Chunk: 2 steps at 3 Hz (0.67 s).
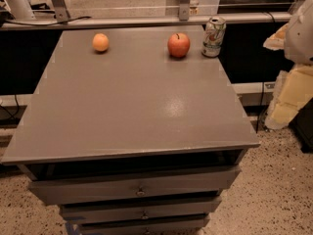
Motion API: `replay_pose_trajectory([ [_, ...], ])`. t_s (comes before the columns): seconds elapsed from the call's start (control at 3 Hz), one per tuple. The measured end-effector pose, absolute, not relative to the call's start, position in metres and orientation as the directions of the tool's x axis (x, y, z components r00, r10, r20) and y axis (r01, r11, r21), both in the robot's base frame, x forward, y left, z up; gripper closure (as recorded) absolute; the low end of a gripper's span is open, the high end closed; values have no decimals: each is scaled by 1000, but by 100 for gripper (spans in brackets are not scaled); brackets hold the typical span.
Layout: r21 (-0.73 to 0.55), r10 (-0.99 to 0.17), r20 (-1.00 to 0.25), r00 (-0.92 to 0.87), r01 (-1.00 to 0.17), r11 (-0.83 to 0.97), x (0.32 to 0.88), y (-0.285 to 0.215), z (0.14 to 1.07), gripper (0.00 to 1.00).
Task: Pick 7up can
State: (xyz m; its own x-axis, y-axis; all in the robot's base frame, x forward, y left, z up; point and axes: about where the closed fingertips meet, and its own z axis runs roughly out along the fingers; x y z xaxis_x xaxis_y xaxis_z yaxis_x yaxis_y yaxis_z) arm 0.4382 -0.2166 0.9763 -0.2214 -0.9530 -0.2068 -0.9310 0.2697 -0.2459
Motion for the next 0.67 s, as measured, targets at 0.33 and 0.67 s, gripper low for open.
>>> replay_pose_trajectory([
  [0.33, -246, -953, -207, -221, -931, 270, 438, -217, 976, 0],
  [0.67, -274, -940, -261, -220, -917, 291, 456, -220, 967, 0],
])
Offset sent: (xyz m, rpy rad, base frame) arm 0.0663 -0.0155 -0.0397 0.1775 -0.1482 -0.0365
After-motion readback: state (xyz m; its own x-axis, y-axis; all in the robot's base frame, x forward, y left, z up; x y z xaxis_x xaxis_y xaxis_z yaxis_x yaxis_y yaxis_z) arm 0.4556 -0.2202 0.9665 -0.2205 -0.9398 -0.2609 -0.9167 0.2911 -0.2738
